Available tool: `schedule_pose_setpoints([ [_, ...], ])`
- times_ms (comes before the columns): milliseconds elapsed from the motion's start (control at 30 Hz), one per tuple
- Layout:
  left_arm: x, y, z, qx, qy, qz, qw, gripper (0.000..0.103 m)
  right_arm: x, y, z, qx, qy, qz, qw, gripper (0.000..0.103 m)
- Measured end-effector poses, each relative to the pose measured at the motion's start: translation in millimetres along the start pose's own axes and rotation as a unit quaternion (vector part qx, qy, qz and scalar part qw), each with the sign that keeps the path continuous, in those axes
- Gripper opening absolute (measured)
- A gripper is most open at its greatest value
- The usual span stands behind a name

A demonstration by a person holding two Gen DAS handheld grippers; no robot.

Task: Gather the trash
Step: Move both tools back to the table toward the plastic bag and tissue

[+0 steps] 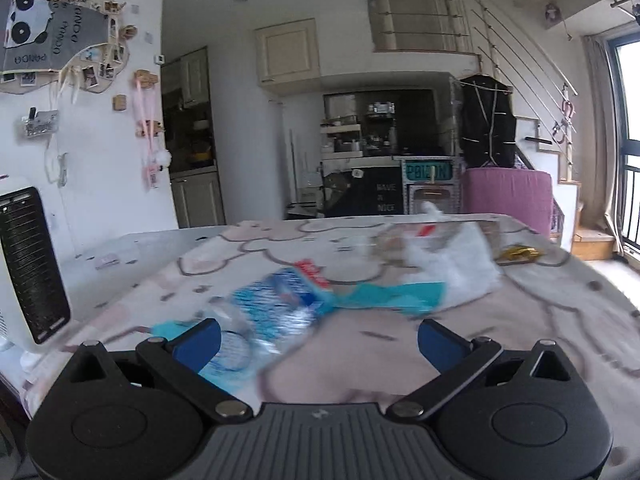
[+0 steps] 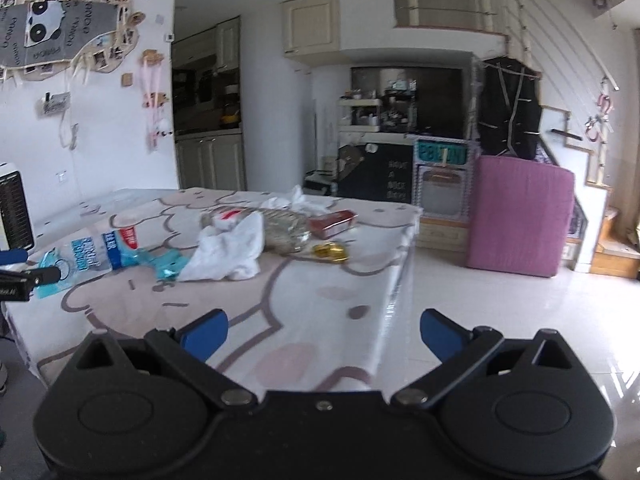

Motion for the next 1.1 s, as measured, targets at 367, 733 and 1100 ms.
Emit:
schedule_pose_setpoints([
  [367, -3.2, 84.5, 85.2, 0.047, 0.068, -0.071, 0.994, 0.103, 1.2, 31.7, 28.2, -0.03, 0.025, -0.009, 0.999, 0.103],
  [733, 18.0, 52.2, 61.9, 0.123, 0.118, -0.016, 0.9852, 0.103, -16.9, 46.2, 68.3, -0.047, 0.033, -0.011, 0.998, 0.103],
  [1100, -1.2, 8.5, 36.9, 0.144, 0.089, 0.053, 0.9841, 0.103, -43.9, 78.9, 138.3, -0.058, 0.048, -0.015, 0.997, 0.103],
])
Point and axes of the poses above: each gripper's, at about its wrist camera, not at the fingertips, and z roughly the way its jaws point, y to its left, x to its underside, the point moved 5 cm from there along z, roughly the way its jaws point, and after that the axes turned 3 degrees about z, right-handed, at the moved point
